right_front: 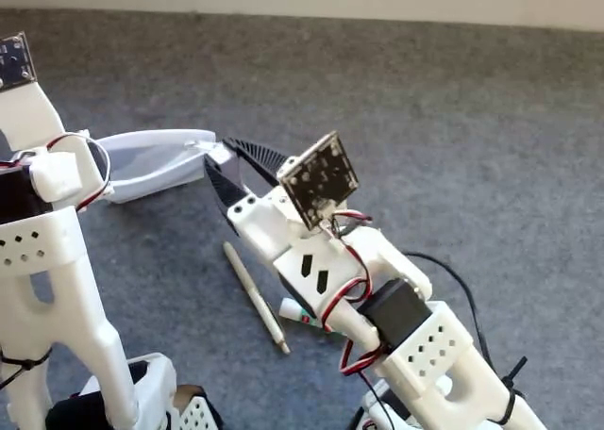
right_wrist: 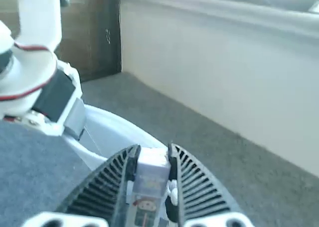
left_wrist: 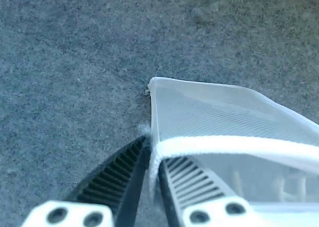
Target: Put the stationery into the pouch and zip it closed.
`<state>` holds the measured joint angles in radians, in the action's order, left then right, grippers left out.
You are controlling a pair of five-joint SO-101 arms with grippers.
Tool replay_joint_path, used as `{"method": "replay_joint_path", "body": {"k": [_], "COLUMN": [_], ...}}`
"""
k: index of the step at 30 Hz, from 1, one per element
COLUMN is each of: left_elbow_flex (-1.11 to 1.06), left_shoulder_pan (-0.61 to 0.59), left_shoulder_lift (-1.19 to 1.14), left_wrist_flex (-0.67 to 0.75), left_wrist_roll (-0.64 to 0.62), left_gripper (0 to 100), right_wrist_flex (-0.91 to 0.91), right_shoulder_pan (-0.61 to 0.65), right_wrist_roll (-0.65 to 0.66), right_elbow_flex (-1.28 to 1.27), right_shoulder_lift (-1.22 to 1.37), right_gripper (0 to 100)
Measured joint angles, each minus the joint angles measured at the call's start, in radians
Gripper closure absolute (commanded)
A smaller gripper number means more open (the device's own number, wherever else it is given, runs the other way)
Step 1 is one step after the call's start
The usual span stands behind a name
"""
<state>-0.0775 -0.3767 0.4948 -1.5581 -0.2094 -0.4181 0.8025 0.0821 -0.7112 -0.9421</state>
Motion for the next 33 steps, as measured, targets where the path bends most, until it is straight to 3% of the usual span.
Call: {"method": "replay_joint_path", "body": {"k": [13,26,33], "left_elbow_flex": [0.000,0.000,-0.002], "left_shoulder_pan": [0.000,0.000,0.000], "left_shoulder_lift": [0.000,0.000,0.002], "left_wrist_flex": [0.000,0.000,0.000], "left_wrist_roll": [0.000,0.000,0.000], "left_gripper": [99,99,99], "right_wrist_flex": [0.428,0.799,0.847], "right_shoulder_pan": [0.014,0.084,0.089], "right_wrist_roll": [0.000,0.000,0.000], "right_elbow_flex": [0.000,0.000,0.000], "right_shoulder_lift": [0.025,0.325,0.486], "right_gripper": [99.4,99.4,99.4]}}
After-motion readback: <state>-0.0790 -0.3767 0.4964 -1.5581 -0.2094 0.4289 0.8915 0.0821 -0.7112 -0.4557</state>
